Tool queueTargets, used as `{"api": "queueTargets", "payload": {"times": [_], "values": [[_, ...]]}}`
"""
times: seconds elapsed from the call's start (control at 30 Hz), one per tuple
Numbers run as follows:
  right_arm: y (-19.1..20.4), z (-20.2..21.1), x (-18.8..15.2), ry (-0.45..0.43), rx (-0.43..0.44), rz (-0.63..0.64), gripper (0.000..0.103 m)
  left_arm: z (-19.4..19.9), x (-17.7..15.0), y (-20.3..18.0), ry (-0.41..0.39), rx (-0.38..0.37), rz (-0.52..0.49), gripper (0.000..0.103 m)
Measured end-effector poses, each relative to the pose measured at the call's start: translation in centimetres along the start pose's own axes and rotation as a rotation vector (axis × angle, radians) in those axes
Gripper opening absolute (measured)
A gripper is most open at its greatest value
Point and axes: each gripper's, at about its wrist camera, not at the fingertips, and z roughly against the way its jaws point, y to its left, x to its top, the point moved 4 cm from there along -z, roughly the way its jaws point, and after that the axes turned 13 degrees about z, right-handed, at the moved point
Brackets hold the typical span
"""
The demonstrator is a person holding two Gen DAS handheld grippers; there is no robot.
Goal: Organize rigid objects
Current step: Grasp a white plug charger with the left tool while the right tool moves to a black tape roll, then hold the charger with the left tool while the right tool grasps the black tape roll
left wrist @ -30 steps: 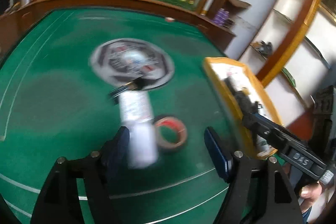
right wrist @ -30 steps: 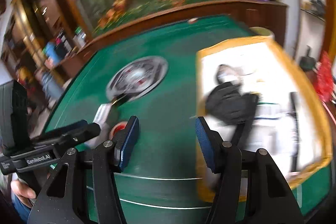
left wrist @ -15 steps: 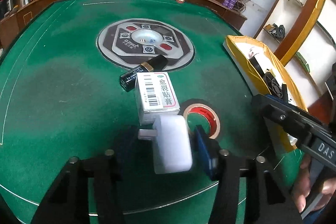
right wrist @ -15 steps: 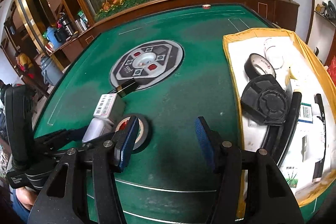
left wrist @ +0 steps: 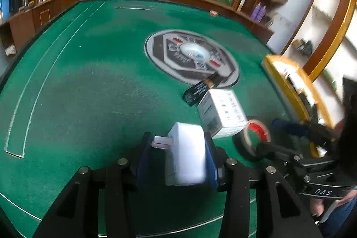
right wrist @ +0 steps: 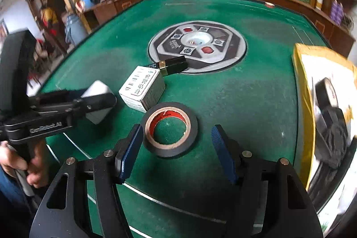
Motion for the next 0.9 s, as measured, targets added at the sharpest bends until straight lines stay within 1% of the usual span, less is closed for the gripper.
{"api": "queueTargets", "payload": {"times": [0.07,0.2,0.27,0.3,0.33,0.37,0.47,0.53,0.63,0.7,0.9], "values": [[0.4,-0.6,0.3,0.016,-0.007,0.041,0.065,0.0,0.0,-0.1,-0.003,0.007,-0.006,0.043],[1.0,-1.1,0.9,0.006,-0.018,0.091,0.068,0.0,0.1,-0.1,-0.007,0.012,-0.008,0.044],[1.1,-2.1,0.5,0.037,-0.027,0.115,0.068,-0.1,0.1,-0.2,-0.010,0.019,-0.013,0.043],[1.3,-1.9,0.4,0.020,-0.048,0.141,0.068,-0.1,0.1,-0.3,-0.013,0.024,-0.017,0.043],[1.3,-1.7,0.4,0.015,-0.053,0.140,0.067,-0.1,0.0,-0.4,-0.015,0.029,-0.022,0.043],[1.1,-1.7,0.3,0.015,-0.040,0.124,0.063,-0.1,0.0,-0.4,-0.018,0.031,-0.025,0.043],[0.3,-1.4,0.3,-0.007,-0.025,0.073,0.063,-0.1,0.1,-0.5,-0.018,0.025,-0.024,0.043],[-0.8,-1.1,0.2,-0.021,-0.015,0.013,0.063,-0.1,0.0,-0.6,-0.013,0.011,-0.024,0.043],[-2.2,0.0,0.2,-0.070,0.011,-0.068,0.063,0.1,0.1,-0.6,-0.017,0.000,-0.018,0.043],[-2.9,0.7,0.2,-0.099,0.013,-0.106,0.063,0.3,0.1,-0.5,-0.028,0.000,-0.012,0.043],[-3.3,1.0,0.1,-0.115,0.003,-0.130,0.063,1.1,0.3,-0.7,-0.074,-0.003,-0.009,0.043]]}}
